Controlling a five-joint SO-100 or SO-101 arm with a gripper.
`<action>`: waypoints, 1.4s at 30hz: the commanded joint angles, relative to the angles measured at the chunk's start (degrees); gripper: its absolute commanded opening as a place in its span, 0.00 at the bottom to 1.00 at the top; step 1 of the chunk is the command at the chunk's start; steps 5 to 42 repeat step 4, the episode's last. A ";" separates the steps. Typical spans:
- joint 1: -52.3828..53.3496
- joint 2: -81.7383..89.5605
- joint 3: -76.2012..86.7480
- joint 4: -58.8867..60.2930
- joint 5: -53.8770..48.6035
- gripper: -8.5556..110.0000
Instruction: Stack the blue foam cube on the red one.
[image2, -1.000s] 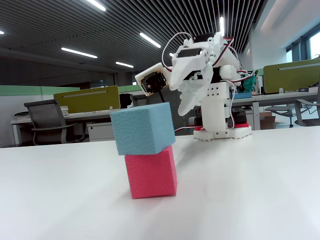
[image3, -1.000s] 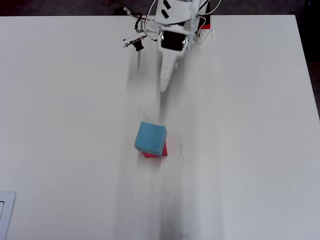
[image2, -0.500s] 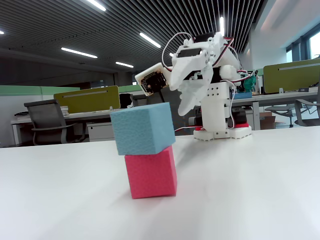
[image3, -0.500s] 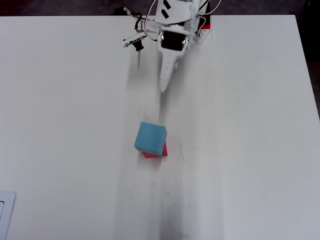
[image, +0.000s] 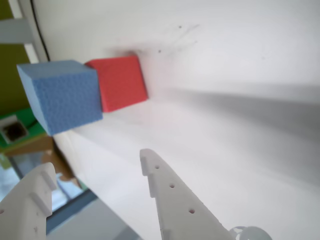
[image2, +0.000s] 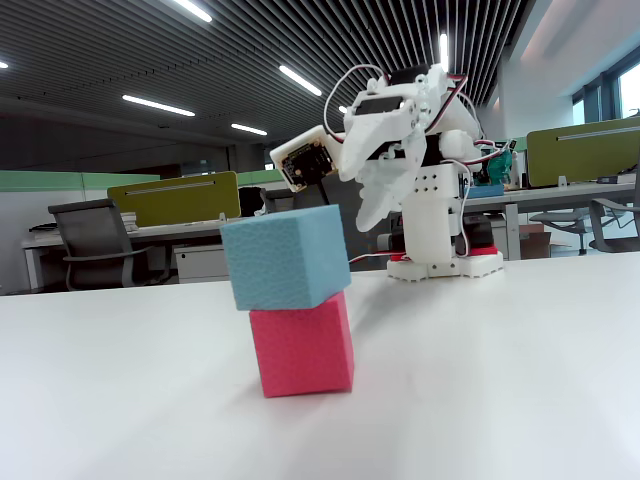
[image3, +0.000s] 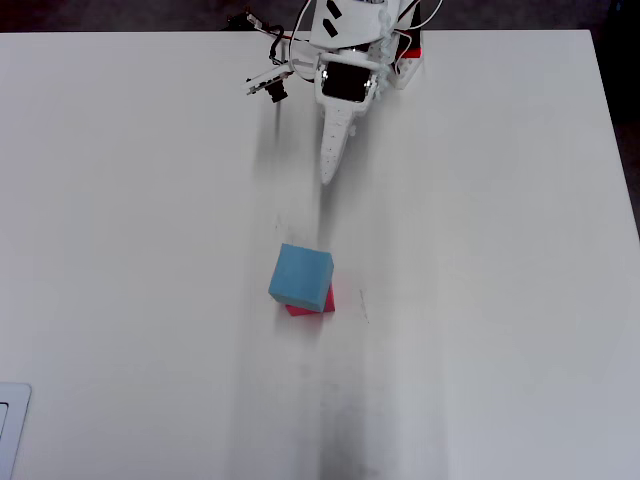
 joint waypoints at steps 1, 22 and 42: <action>0.26 0.53 -0.35 0.00 0.26 0.26; 0.26 0.53 -0.35 0.00 0.26 0.26; 0.26 0.53 -0.35 0.00 0.26 0.26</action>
